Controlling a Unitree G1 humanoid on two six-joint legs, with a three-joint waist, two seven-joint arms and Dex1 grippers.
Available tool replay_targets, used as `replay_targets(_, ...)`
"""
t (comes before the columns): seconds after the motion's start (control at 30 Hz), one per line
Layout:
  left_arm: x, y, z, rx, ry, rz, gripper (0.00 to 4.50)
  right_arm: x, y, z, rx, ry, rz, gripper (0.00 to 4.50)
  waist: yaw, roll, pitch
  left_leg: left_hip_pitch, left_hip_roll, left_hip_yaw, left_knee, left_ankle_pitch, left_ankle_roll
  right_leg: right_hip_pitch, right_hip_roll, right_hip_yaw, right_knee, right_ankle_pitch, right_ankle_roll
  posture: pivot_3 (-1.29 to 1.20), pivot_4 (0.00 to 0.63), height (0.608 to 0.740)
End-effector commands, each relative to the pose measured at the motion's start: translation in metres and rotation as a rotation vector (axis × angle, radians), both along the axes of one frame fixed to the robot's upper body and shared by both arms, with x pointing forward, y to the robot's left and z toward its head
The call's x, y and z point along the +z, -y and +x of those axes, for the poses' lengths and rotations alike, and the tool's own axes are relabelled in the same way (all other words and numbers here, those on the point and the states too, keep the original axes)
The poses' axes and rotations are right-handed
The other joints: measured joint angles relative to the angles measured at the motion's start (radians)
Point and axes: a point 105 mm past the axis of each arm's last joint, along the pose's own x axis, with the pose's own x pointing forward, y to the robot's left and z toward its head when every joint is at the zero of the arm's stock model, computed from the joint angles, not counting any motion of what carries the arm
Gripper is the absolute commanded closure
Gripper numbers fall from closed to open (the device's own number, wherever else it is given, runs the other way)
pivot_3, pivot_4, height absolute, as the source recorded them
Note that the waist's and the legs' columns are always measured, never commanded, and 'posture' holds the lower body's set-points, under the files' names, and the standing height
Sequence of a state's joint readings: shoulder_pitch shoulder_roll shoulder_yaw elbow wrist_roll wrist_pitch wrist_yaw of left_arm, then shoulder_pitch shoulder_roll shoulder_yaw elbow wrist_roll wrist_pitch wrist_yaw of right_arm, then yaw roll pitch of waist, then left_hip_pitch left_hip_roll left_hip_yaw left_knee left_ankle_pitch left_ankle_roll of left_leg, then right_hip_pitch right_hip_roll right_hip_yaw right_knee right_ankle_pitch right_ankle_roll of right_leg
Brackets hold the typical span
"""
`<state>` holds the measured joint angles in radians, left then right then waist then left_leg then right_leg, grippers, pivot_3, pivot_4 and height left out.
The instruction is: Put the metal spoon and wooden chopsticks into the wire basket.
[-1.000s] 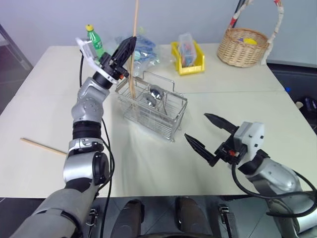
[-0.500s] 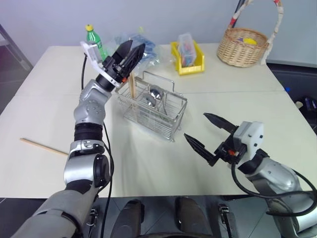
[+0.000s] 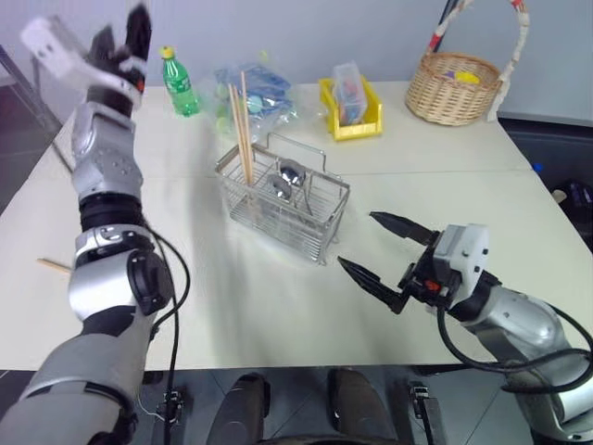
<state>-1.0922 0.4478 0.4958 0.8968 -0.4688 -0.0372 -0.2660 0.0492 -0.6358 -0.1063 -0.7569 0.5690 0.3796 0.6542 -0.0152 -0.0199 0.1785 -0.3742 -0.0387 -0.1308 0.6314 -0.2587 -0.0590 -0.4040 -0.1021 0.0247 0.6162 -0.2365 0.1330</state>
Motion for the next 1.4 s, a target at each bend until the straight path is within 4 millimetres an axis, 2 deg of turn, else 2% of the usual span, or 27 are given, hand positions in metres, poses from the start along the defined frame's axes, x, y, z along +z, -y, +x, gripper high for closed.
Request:
replay_targets(0.03,-0.021,-0.047,-0.015,0.258,-0.107,-0.024,0.04,0.006,-0.001,-0.007,0.086,0.035,-0.051,0.0,0.0,-0.001,0.001,0.0,0.0,0.0,0.0,0.0,0.0,0.0,0.0,0.0,0.0,0.0,0.0,0.0,0.15,0.74)
replay_targets(0.1,-0.05,-0.07,-0.032,0.404,-0.224,-0.012,0.04,0.004,-0.003,-0.012,0.147,0.044,-0.105,0.0,0.0,-0.002,0.001,0.0,0.0,0.0,0.0,0.0,0.0,-0.001,0.0,0.0,0.0,0.0,0.0,0.0,0.15,0.74)
replay_targets(0.17,-0.067,-0.08,-0.049,0.498,-0.296,-0.003,0.04,0.003,-0.003,-0.014,0.19,0.059,-0.148,0.0,-0.002,-0.002,0.001,-0.001,0.0,0.0,0.0,0.0,0.0,-0.001,0.0,0.0,0.0,0.0,0.0,0.0,0.15,0.74)
replay_targets(0.23,-0.07,-0.08,-0.065,0.569,-0.326,0.048,0.04,0.004,-0.002,-0.014,0.213,0.057,-0.157,0.0,0.003,-0.006,0.002,-0.001,0.0,0.0,0.0,0.0,0.0,-0.001,0.0,0.0,0.0,0.0,0.0,0.0,0.15,0.74)
replay_targets(0.47,-0.094,-0.074,-0.115,0.753,-0.522,0.043,0.04,0.005,0.0,-0.009,0.231,0.029,-0.126,0.0,0.027,-0.008,0.001,-0.001,0.0,-0.001,0.001,0.0,-0.001,0.001,0.0,0.0,-0.001,0.0,0.0,0.0,0.15,0.74)
replay_targets(0.6,-0.105,-0.063,-0.135,0.82,-0.64,0.049,0.04,0.002,0.001,-0.007,0.226,0.014,-0.11,0.0,0.026,-0.008,0.001,-0.001,0.0,0.0,0.001,0.0,-0.001,0.0,0.0,0.0,-0.001,0.0,0.0,0.0,0.15,0.74)
replay_targets(0.9,-0.137,-0.034,-0.148,0.81,-0.875,-0.123,0.04,-0.003,0.002,-0.006,0.205,0.004,-0.093,0.0,0.027,-0.009,0.001,-0.001,0.0,0.0,0.001,0.0,-0.001,0.0,0.0,0.0,-0.001,0.0,0.0,0.0,0.15,0.74)
replay_targets(1.03,-0.147,-0.035,-0.153,0.828,-0.927,-0.168,0.04,-0.005,0.003,-0.005,0.19,0.002,-0.09,0.0,0.025,-0.009,0.001,-0.001,0.0,0.0,0.001,0.0,-0.001,0.0,0.0,0.0,-0.001,0.0,0.0,0.0,0.15,0.74)
replay_targets(1.13,-0.169,-0.039,-0.16,0.848,-0.969,-0.224,0.04,-0.005,0.003,-0.004,0.177,0.001,-0.086,0.0,0.026,-0.009,0.001,-0.001,0.0,0.0,0.001,0.0,-0.001,0.0,0.0,0.0,-0.001,0.0,0.0,0.0,0.15,0.74)
replay_targets(1.27,-0.188,-0.039,-0.168,0.867,-1.011,-0.256,0.04,-0.006,0.003,-0.004,0.166,-0.001,-0.087,0.0,0.028,-0.009,0.001,-0.001,0.0,0.0,0.001,0.0,-0.001,0.0,0.0,0.0,-0.001,0.0,-0.001,0.0,0.15,0.74)
replay_targets(1.33,-0.195,-0.039,-0.169,0.868,-1.024,-0.261,0.04,-0.006,0.003,-0.004,0.163,-0.001,-0.087,0.0,0.028,-0.009,0.001,-0.001,0.0,0.0,0.001,0.0,-0.001,0.001,0.0,0.0,-0.002,0.0,-0.001,0.0,0.15,0.74)
replay_targets(1.4,-0.211,-0.037,-0.167,0.845,-1.043,-0.303,0.04,-0.007,0.003,-0.004,0.16,-0.001,-0.086,0.0,0.027,-0.008,0.0,-0.001,0.0,0.0,0.001,0.0,-0.001,0.001,0.0,0.0,-0.002,0.0,-0.001,0.0,0.15,0.74)
